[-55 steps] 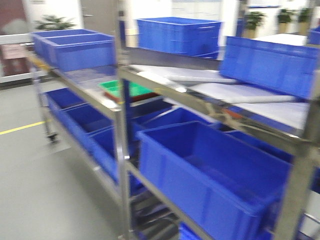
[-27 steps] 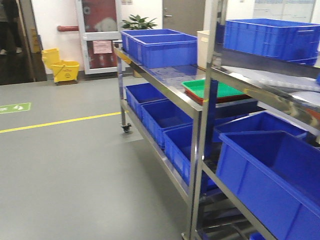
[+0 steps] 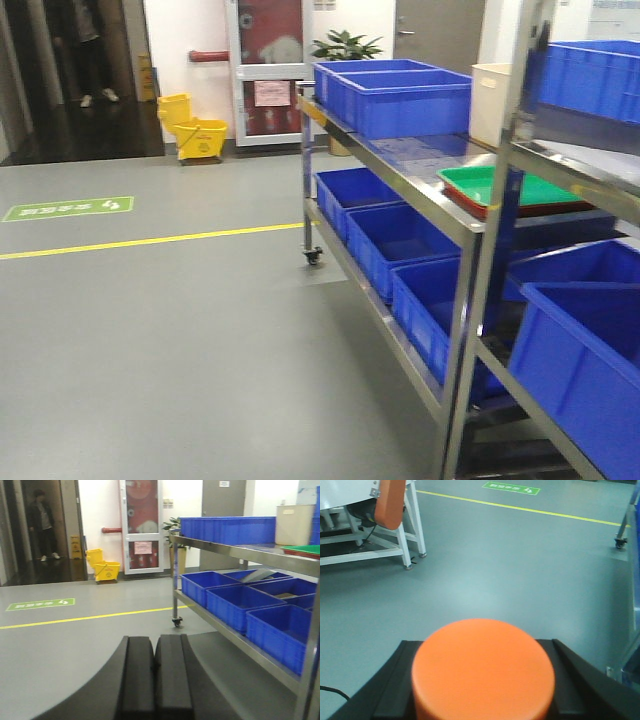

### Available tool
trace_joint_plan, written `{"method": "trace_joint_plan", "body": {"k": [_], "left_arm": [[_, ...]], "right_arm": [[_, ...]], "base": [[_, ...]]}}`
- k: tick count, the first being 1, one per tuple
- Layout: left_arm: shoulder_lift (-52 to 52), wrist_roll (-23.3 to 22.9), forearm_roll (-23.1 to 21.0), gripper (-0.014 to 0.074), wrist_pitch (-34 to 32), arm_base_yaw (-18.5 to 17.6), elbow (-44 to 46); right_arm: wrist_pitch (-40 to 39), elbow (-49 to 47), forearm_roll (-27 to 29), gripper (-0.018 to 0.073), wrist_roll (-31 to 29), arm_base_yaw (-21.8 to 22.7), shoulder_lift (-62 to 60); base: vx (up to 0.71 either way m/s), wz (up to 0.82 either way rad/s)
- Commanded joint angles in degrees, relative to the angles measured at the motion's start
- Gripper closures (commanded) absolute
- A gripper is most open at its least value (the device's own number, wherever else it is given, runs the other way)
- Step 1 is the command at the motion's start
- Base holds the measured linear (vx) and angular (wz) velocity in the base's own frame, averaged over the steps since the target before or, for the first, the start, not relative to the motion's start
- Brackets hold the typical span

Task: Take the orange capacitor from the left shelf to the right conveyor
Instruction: 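Drive the base away from the shelf holding the capacitor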

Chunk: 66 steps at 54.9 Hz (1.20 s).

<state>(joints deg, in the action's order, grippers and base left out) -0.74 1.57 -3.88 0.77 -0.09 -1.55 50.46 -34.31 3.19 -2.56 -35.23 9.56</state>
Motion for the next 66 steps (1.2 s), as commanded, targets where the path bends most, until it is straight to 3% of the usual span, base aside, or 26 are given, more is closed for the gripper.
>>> {"method": "trace_joint_plan", "body": {"k": [1, 39, 66], "left_arm": [[-0.7, -0.1, -0.3, 0.0603, -4.7, -0.2, -1.9], [-0.7, -0.1, -0.3, 0.0603, -4.7, -0.2, -1.9], [-0.7, -0.1, -0.3, 0.0603, -4.7, -0.2, -1.9]], "right_arm": [[-4.8, -1.5, -0.4, 0.035, 0.0, -0.1, 0.8], [-4.8, -1.5, -0.4, 0.035, 0.0, -0.1, 0.8], [-4.8, -1.5, -0.4, 0.035, 0.0, -0.1, 0.8]], "base": [[0.07, 0.29], [0.12, 0.34], [0.2, 0.1]]}}
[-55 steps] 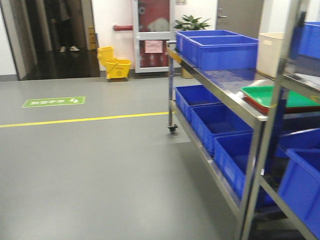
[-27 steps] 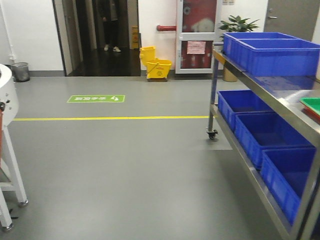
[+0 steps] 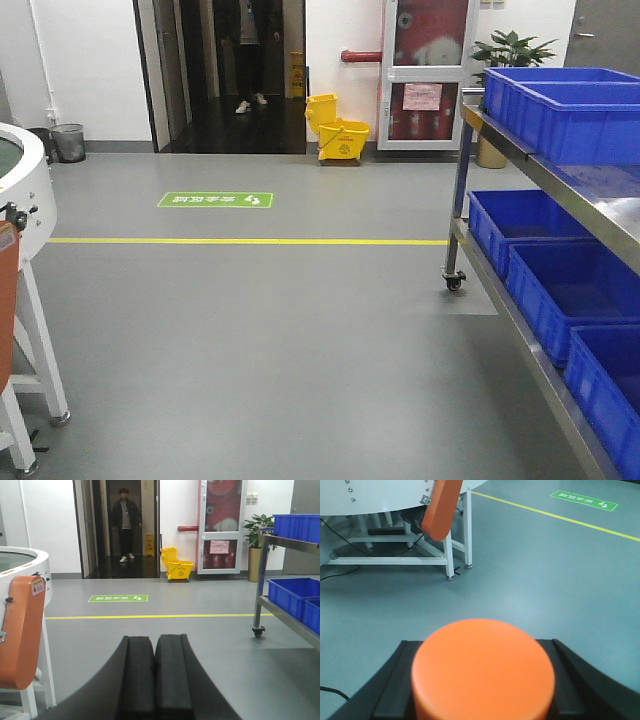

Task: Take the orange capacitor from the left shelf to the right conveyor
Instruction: 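Drive the base away from the shelf holding the capacitor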

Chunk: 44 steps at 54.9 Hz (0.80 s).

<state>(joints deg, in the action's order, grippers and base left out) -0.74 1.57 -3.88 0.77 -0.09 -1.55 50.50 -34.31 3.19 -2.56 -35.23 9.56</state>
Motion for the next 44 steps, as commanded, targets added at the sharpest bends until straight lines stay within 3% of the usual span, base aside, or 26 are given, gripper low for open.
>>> {"method": "trace_joint_plan", "body": {"k": [1, 44], "left_arm": [[-0.7, -0.1, -0.3, 0.0603, -4.7, -0.2, -1.9], [-0.7, -0.1, -0.3, 0.0603, -4.6, -0.2, -1.9]], "right_arm": [[-4.9, -1.5, -0.4, 0.035, 0.0, -0.1, 0.8], [-4.9, -1.5, -0.2, 0.035, 0.0, -0.1, 0.7]], "base": [[0.27, 0.04], [0.36, 0.01]]}}
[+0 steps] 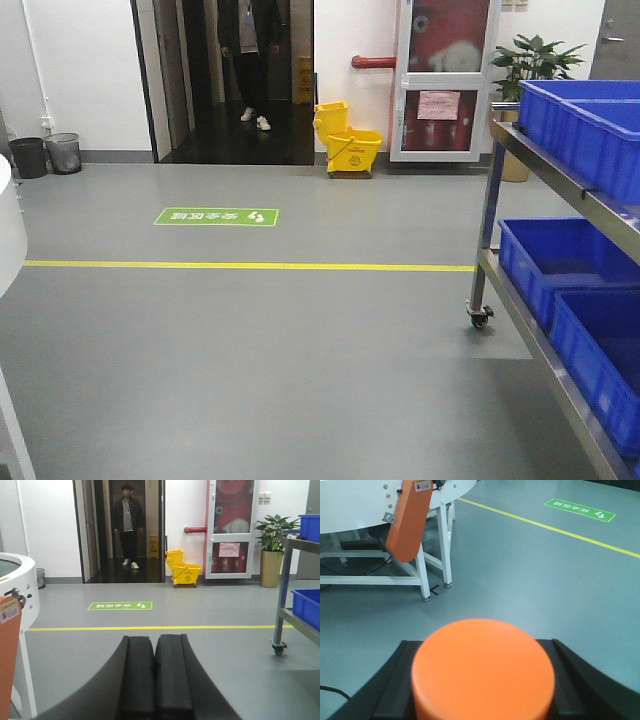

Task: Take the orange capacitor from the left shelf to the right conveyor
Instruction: 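Drive the base away from the shelf holding the capacitor, then drive the base up to the round green conveyor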

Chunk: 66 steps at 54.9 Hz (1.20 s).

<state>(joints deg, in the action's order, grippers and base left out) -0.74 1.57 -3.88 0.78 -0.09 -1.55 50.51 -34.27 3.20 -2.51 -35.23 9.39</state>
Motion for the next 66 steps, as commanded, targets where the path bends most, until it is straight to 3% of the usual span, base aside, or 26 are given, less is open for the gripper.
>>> {"method": "trace_joint_plan", "body": {"k": [1, 66], "left_arm": [[-0.7, -0.1, -0.3, 0.0603, -4.6, -0.2, -1.9], [-0.7, -0.1, -0.3, 0.0603, -4.6, -0.2, -1.9]], "right_arm": [[-4.9, -1.6, -0.3, 0.035, 0.0, -0.1, 0.9], [-4.9, -1.6, -0.3, 0.035, 0.0, -0.1, 0.9]], "base": [[0.41, 0.05], [0.35, 0.14]]}}
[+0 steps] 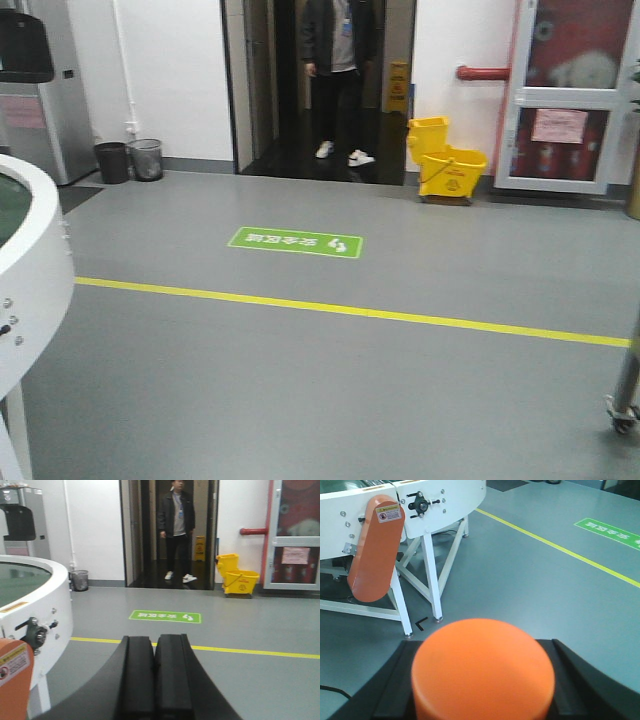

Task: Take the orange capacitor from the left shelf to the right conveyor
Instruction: 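Drive the base up to the round green conveyor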

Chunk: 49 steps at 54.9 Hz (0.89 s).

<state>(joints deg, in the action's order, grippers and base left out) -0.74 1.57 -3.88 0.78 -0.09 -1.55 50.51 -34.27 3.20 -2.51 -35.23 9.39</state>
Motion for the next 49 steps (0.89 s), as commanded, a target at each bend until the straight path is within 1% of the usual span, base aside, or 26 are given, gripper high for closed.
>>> {"method": "trace_joint_plan", "body": {"k": [1, 15, 18, 24, 33, 38, 49], "left_arm": [[-0.7, -0.1, -0.3, 0.0603, -4.6, -0.2, -1.9], [-0.7, -0.1, -0.3, 0.0603, -4.6, -0.2, -1.9], [-0.7, -0.1, -0.4, 0.0603, -4.6, -0.2, -1.9], [-0.7, -0.1, -0.4, 0.0603, -4.6, -0.2, -1.9], [-0.7, -0.1, -0.4, 0.0603, -4.6, -0.2, -1.9], [-0.7, -0.1, -0.4, 0.0603, -4.6, -0.2, -1.9], [-0.7, -0.1, -0.4, 0.0603, -4.6, -0.2, -1.9]], "right_arm": [[-4.9, -1.6, -0.3, 0.035, 0.0, -0.1, 0.9], [-4.8, -1.6, -0.2, 0.035, 0.0, 0.0, 0.9], [-4.9, -1.6, -0.2, 0.035, -0.1, 1.5, 1.1], [-4.9, -1.6, -0.5, 0.035, -0.1, 6.0, 1.1], [-4.9, -1.6, -0.5, 0.035, -0.1, 9.3, 1.1], [-4.9, -1.6, -0.5, 0.035, -0.1, 10.1, 1.1], [-4.9, -1.6, -0.5, 0.035, -0.1, 10.1, 1.1]], "base": [[0.25, 0.29], [0.21, 0.35], [0.16, 0.39], [0.14, 0.39], [0.1, 0.32], [0.08, 0.2], [0.06, 0.09]]}}
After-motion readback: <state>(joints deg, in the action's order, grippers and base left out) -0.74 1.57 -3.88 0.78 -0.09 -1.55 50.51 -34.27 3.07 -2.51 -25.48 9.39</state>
